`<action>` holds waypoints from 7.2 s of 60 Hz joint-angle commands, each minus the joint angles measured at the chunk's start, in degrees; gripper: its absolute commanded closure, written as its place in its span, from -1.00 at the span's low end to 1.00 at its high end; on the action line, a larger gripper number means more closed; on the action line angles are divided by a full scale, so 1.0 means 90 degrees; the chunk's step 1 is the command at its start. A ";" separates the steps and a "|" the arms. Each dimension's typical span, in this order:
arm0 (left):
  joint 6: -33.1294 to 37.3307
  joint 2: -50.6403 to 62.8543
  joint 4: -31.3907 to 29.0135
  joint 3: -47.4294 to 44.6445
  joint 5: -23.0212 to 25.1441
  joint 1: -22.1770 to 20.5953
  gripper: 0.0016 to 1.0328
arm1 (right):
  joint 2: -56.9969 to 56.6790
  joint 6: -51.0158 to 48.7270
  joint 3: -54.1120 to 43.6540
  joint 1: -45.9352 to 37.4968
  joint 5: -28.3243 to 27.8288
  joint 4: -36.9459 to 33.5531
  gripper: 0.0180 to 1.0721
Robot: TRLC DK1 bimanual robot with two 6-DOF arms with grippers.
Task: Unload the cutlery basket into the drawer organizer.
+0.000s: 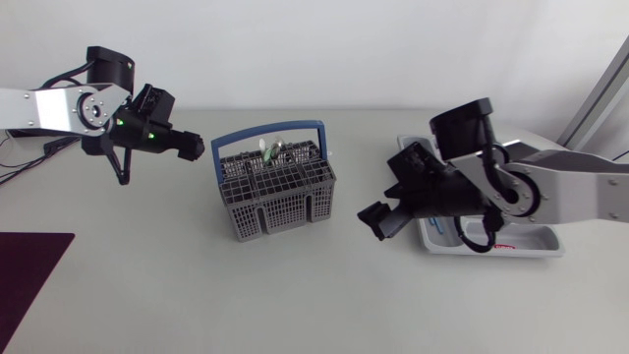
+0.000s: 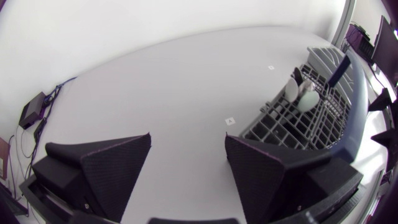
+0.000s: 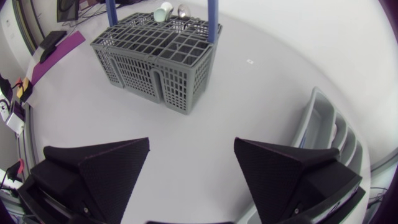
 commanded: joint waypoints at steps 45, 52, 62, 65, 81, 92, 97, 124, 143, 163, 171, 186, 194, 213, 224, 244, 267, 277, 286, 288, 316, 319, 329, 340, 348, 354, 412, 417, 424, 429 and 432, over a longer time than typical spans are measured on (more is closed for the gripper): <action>0.1153 -0.0048 -0.0578 -0.0509 0.0580 -0.0813 -0.82 | 0.2762 0.0361 0.2308 0.0144 0.0697 0.0880 -0.84; 0.1309 -0.0527 -0.0871 -0.0861 0.0580 -0.1330 -0.80 | 0.2849 0.0381 0.2533 0.0135 0.0815 0.0870 -0.84; 0.1339 -0.1015 -0.1281 -0.1144 0.0561 -0.2219 -0.80 | 0.2908 0.0440 0.2758 0.0223 0.0863 0.0782 -0.84; 0.1329 -0.1210 -0.1398 -0.1232 0.0541 -0.2570 -0.80 | 0.2898 0.0440 0.2787 0.0252 0.0893 0.0743 -0.84; 0.1387 -0.2411 -0.1593 -0.1066 0.0278 -0.1945 -0.82 | 0.1482 0.0391 0.2074 0.0017 0.1010 0.0294 -0.84; 0.1407 -0.1796 -0.1261 -0.0734 0.0473 -0.0852 -0.82 | -0.0022 0.0381 0.1244 0.0252 0.0922 -0.0224 -0.84; 0.1290 -0.1318 -0.0890 -0.0588 0.0473 -0.0666 -0.82 | -0.0500 0.0381 0.0863 0.0457 0.0922 -0.0321 -0.84; 0.0196 0.1231 0.0213 0.1190 0.0600 -0.0412 -0.82 | -0.0647 0.0420 -0.0406 0.1053 0.0942 -0.0185 -0.84; 0.0577 0.1446 0.0165 0.0985 0.0932 -0.0715 -0.32 | 0.0183 0.0430 -0.0328 0.1062 0.0932 0.0245 -0.17; 0.0762 0.1446 -0.0265 0.0760 0.1450 -0.0734 0.47 | 0.0623 0.0557 -0.0162 0.1043 0.0658 0.0597 0.79; 0.0948 0.1261 -0.0431 0.0496 0.1586 -0.0822 0.49 | 0.0750 0.0606 -0.0026 0.0916 0.0668 0.0763 0.78; 0.1202 0.0665 -0.0538 -0.0226 0.1850 -0.0822 0.49 | 0.1111 0.0528 0.0521 0.0379 0.0541 0.0938 0.78; 0.1260 0.0225 -0.0538 -0.0744 0.1909 -0.0881 0.49 | 0.1541 0.0479 0.0912 0.0203 0.0483 0.1007 0.77; 0.1221 -0.0790 -0.0548 -0.1662 0.1938 -0.1506 0.49 | 0.2244 0.0381 0.1742 0.0008 0.0463 0.0997 0.75; 0.1212 -0.1054 -0.0558 -0.1574 0.1655 -0.1135 0.49 | 0.2156 0.0342 0.1586 -0.0041 0.0512 0.0997 0.74; 0.1046 -0.2704 -0.1193 -0.1545 0.1215 -0.0910 0.48 | 0.0750 0.0215 0.0502 -0.0393 0.0551 0.1065 0.39; 0.0548 -0.3456 -0.1583 -0.1808 -0.0191 -0.2814 0.46 | -0.0481 0.0137 -0.0494 -0.0305 0.0551 0.0704 0.14; 0.0606 -0.3271 -0.1173 -0.2345 -0.0191 -0.2756 0.46 | -0.0334 0.0215 -0.0572 -0.0022 0.0688 0.0743 0.14; 0.0694 -0.3349 -0.1066 -0.2511 -0.0191 -0.2512 0.46 | -0.0070 0.0381 -0.0455 0.0320 0.0834 0.0743 0.14; 0.0733 -0.3378 -0.1056 -0.2531 -0.0191 -0.2453 0.46 | -0.0041 0.0401 -0.0445 0.0418 0.0883 0.0743 0.14; 0.0821 -0.3368 -0.0734 -0.2648 -0.0123 -0.2268 0.45 | 0.0350 0.0615 -0.0318 0.1004 0.1127 0.0860 0.14; 0.0821 -0.3378 -0.0734 -0.2677 -0.0123 -0.2277 0.45 | 0.0242 0.0606 -0.0367 0.0984 0.1137 0.0831 0.14; 0.0860 -0.3446 -0.0734 -0.2726 -0.0123 -0.2248 0.45 | 0.0057 0.0440 -0.0494 0.0662 0.1235 0.0802 0.14; 0.0831 -0.3437 -0.0724 -0.2687 -0.0123 -0.2297 0.46 | 0.0105 0.0410 -0.0445 0.0486 0.1235 0.0821 0.14; 0.0811 -0.3427 -0.0724 -0.2668 -0.0123 -0.2336 0.46 | 0.0359 0.0361 -0.0358 0.0369 0.1235 0.1017 0.14; 0.0801 -0.3427 -0.0724 -0.2658 -0.0123 -0.2356 0.46 | 0.0603 0.0381 -0.0279 0.0349 0.1215 0.1202 0.14; 0.0147 -0.2636 -0.1535 -0.1652 -0.1392 -0.3938 0.45 | -0.1018 0.0381 -0.1129 0.0408 0.1401 0.0450 -0.23; -0.0126 -0.2441 -0.1847 -0.1340 -0.1558 -0.4162 0.45 | -0.1135 0.0410 -0.1188 0.0457 0.1410 0.0411 -0.24; -0.0390 -0.2118 -0.2081 -0.1017 -0.1978 -0.4436 0.43 | -0.1213 0.0469 -0.1295 0.0506 0.1410 0.0382 -0.28; -0.0468 -0.1923 -0.2081 -0.0929 -0.2261 -0.4514 0.42 | -0.1252 0.0488 -0.1363 0.0506 0.1410 0.0392 -0.28; -0.0507 -0.1835 -0.2081 -0.0881 -0.2340 -0.4514 0.40 | -0.1281 0.0488 -0.1402 0.0506 0.1410 0.0392 -0.28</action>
